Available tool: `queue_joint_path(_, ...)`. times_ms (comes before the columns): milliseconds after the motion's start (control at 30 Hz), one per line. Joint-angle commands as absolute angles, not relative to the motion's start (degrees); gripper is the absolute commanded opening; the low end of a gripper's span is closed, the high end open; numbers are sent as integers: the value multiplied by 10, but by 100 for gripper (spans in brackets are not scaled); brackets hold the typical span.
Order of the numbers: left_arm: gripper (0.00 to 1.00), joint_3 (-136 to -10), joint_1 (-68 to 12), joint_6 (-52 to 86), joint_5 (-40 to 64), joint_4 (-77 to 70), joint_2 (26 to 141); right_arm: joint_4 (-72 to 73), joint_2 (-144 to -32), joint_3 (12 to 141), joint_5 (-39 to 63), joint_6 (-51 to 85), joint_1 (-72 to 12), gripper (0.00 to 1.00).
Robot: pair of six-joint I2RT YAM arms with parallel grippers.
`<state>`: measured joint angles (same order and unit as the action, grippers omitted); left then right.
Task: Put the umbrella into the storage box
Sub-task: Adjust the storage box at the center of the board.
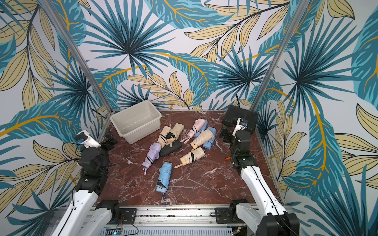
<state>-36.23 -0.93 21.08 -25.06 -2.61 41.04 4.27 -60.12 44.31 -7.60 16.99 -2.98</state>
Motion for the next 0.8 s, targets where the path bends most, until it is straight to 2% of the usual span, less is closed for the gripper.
queue_joint_path(0, 100, -437, 7, 229, -212, 127, 474, -80, -618, 473, -42, 242, -29, 99)
queue_joint_path(233, 100, -586, 51, 265, -163, 231, 662, -87, -601, 489, -18, 273, -29, 100)
queue_joint_path(400, 100, -687, 111, 328, -73, 303, 814, -95, -604, 496, 3, 273, -30, 99)
queue_joint_path(667, 100, -773, 119, 303, -39, 286, 938, -95, -630, 507, 26, 276, -30, 99)
queue_joint_path(767, 92, -800, 121, 293, -39, 301, 973, -97, -637, 514, 27, 276, -29, 100)
